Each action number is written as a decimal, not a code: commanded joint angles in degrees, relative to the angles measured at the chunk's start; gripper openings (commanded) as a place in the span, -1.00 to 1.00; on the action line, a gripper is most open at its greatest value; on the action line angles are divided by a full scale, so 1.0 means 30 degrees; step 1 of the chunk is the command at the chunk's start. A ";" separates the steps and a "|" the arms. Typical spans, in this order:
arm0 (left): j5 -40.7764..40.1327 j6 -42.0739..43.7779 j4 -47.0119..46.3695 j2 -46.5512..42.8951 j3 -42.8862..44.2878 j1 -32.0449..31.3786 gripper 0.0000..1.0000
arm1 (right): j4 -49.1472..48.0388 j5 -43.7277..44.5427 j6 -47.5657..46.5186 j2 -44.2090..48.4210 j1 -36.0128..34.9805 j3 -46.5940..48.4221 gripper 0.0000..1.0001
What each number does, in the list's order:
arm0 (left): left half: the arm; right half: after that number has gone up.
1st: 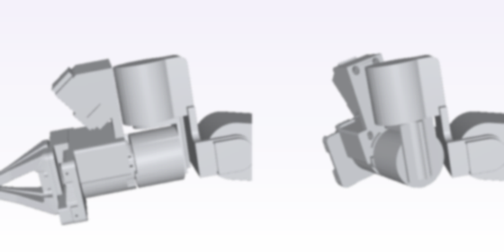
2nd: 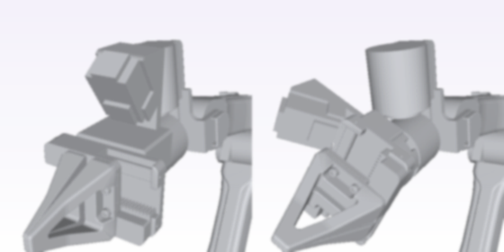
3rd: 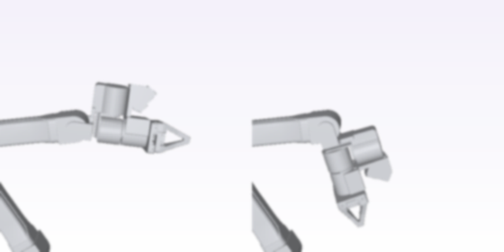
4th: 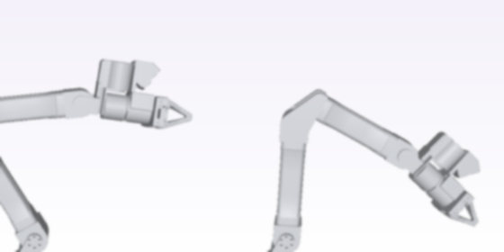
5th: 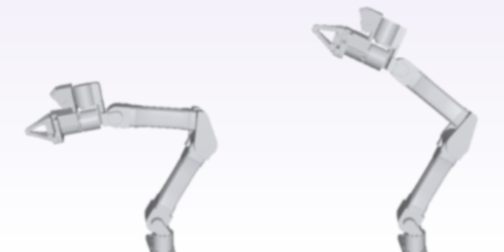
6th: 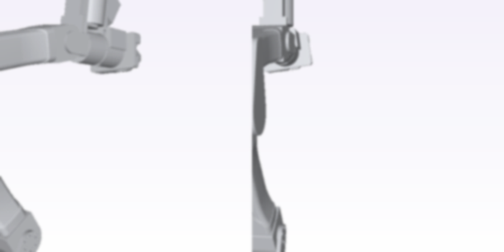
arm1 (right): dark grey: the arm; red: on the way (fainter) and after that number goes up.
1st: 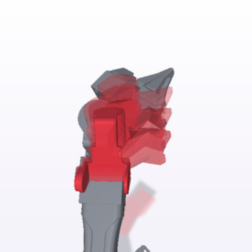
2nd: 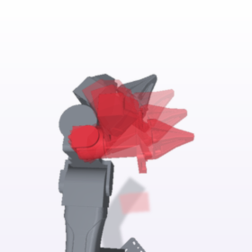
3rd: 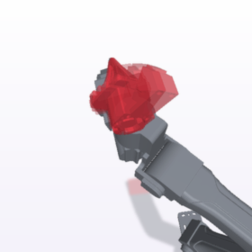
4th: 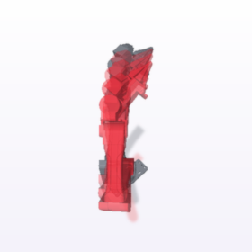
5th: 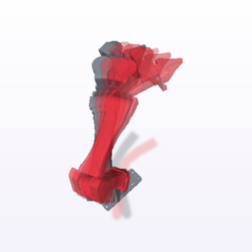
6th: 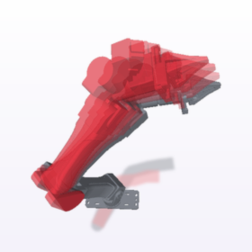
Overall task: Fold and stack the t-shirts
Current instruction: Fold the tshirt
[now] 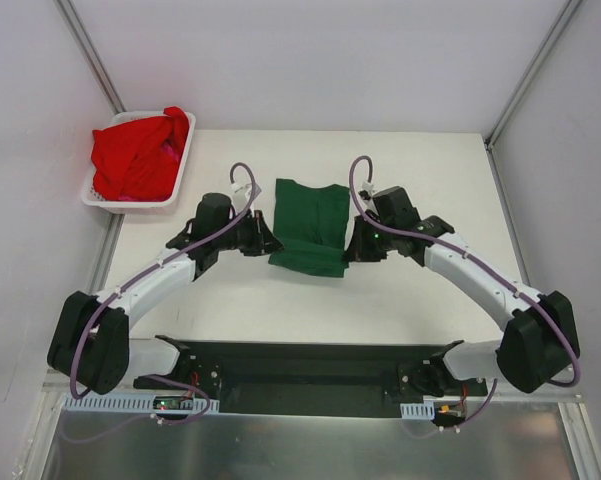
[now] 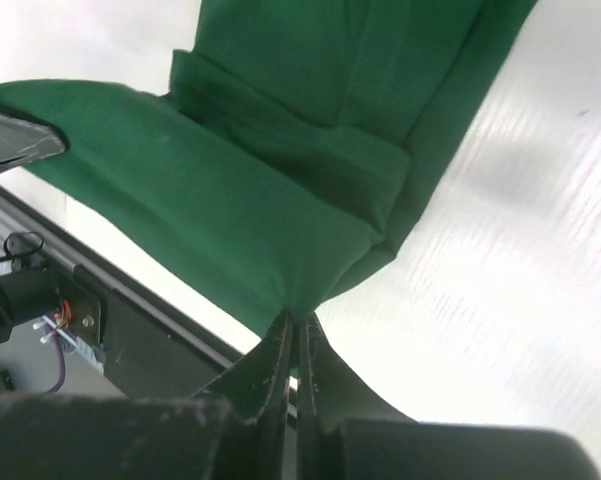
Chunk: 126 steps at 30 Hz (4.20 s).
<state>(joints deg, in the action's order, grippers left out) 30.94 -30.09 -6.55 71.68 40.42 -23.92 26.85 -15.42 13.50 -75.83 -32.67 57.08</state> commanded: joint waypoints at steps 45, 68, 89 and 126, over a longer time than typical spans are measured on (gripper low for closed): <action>0.4042 0.0537 -0.3033 1.6239 1.5439 0.3198 -1.00 | -0.3794 -0.3912 -0.0866 -1.2484 0.5526 1.0503 -0.98; 0.4951 -0.0079 -0.4673 1.4140 1.4362 0.3902 0.72 | -0.5171 -0.3590 -0.1540 -1.1226 0.6347 0.8455 0.02; 0.4511 0.2616 -0.3941 1.7121 1.6230 0.4019 -0.50 | -0.6021 -0.4206 -0.0895 -0.9089 0.5791 0.4764 0.13; 0.4980 0.3174 -0.2622 1.9260 1.9719 0.4048 -0.57 | -0.5787 -0.4470 -0.1218 -0.7652 0.5791 0.3357 0.12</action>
<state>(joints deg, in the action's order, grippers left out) 43.53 -21.28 -12.86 132.75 99.20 -12.27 10.46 -27.79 10.33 -101.97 -15.25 67.57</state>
